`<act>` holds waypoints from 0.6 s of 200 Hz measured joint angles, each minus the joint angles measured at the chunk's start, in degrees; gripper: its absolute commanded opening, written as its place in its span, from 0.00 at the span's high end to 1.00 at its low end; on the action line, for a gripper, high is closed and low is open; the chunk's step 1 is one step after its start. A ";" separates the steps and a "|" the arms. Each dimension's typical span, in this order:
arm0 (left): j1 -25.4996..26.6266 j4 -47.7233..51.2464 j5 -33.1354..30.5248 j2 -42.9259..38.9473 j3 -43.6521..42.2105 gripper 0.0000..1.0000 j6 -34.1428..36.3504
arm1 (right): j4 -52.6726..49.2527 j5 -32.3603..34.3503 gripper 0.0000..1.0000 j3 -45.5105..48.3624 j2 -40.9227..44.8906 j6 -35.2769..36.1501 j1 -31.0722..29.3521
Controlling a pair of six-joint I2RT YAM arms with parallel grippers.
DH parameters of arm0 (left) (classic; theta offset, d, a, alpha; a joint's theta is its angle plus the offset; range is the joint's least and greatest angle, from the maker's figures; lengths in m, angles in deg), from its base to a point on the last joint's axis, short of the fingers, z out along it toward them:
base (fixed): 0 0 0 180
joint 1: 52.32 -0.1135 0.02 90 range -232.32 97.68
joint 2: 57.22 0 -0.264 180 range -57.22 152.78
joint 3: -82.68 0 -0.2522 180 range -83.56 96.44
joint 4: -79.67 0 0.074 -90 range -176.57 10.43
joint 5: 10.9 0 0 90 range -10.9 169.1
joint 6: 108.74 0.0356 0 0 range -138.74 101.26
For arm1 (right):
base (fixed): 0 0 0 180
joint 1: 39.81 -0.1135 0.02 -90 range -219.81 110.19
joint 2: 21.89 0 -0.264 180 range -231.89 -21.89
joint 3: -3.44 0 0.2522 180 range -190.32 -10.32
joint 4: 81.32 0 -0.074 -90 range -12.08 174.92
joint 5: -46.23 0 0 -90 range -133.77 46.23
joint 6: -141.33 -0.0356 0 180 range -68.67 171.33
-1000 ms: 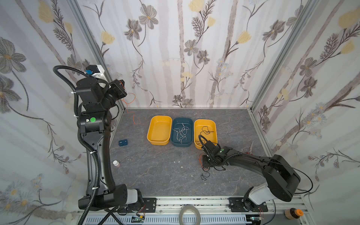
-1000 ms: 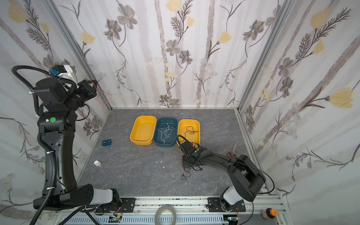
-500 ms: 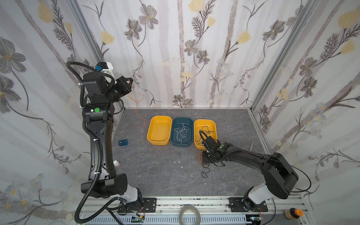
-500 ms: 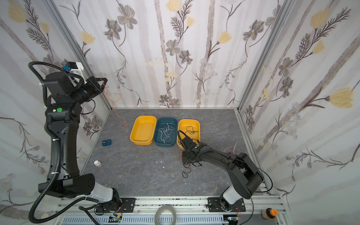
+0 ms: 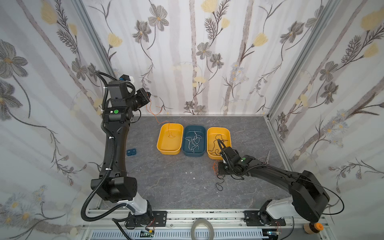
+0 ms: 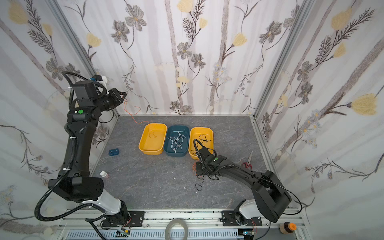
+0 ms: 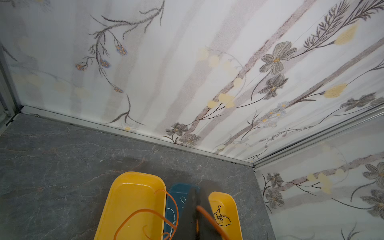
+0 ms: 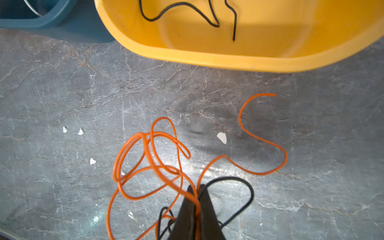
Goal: Untangle the cables
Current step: 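Carry the orange cable with the left gripper over the large yellow tub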
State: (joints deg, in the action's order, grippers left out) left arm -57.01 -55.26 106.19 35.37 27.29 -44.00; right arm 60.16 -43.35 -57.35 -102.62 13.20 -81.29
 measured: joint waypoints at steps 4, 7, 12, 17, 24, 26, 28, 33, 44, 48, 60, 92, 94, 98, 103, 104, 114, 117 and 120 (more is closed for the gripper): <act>0.02 -0.04 -0.26 0.09 -0.26 1.00 0.04 | 0.07 0.00 0.92 0.09 0.20 0.00 0.09; 0.04 -0.07 -0.44 0.24 -0.48 1.00 0.09 | 0.09 0.00 0.92 0.11 0.33 -0.02 0.20; 0.04 -0.22 -0.55 0.52 -0.85 1.00 0.24 | 0.04 0.02 0.92 0.13 0.52 -0.17 0.35; 0.07 -0.44 -0.55 0.96 -1.18 1.00 0.31 | 0.04 0.04 0.92 0.13 0.72 -0.42 0.52; 0.09 -0.85 -0.76 1.77 -1.62 1.00 0.48 | 0.07 0.04 0.92 0.13 0.94 -0.39 0.70; 0.11 -1.01 -0.85 2.03 -1.77 1.00 0.50 | 0.07 0.07 0.92 0.13 1.03 -0.39 0.74; 0.11 -1.14 -0.96 2.21 -1.90 1.00 0.57 | 0.04 0.11 0.92 0.13 1.09 -0.39 0.79; 0.15 -1.33 -1.18 2.75 -2.40 1.00 0.85 | -0.07 0.15 0.92 0.13 1.25 -0.39 0.96; 0.37 -1.68 -1.44 3.61 -4.22 1.00 0.87 | -0.28 0.20 0.92 0.09 1.46 -0.39 1.09; 0.48 -1.66 -1.42 3.74 -4.94 1.00 0.85 | -0.33 0.20 0.92 0.09 1.55 -0.39 1.09; 1.03 -2.01 -1.46 3.85 -7.06 1.00 0.87 | -0.52 0.22 0.92 0.07 1.79 -0.42 1.16; 3.06 -2.54 -1.60 3.78 -8.83 1.00 1.73 | -1.53 0.22 0.92 -0.11 1.95 -0.48 1.36; 3.17 -2.58 -1.57 3.74 -8.83 1.00 1.77 | -1.57 0.22 0.92 -0.13 1.97 -0.48 1.36; 3.30 -2.62 -1.60 3.56 -8.83 1.00 1.88 | -1.64 0.22 0.92 -0.17 2.01 -0.57 1.36; 3.41 -2.62 -1.70 3.32 -8.81 1.00 2.19 | -1.84 0.22 0.92 -0.28 2.08 -0.66 1.38; 3.41 -2.62 -1.75 3.30 -8.79 1.00 2.23 | -1.88 0.22 0.92 -0.33 2.10 -0.66 1.38; 3.41 -2.27 -2.40 3.02 -7.69 1.00 2.56 | -2.05 0.24 0.92 -0.44 2.40 -0.70 1.40; 3.41 -2.08 -2.91 3.02 -7.08 1.00 2.62 | -2.12 0.24 0.92 -0.46 2.47 -0.76 1.42; 3.39 -2.01 -3.41 3.04 -6.36 1.00 2.80 | -2.16 0.24 0.92 -0.50 2.58 -0.87 1.42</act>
State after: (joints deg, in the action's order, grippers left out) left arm -53.62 -57.27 102.78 38.41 20.93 -41.20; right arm 58.00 -43.11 -57.85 -100.04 12.32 -79.86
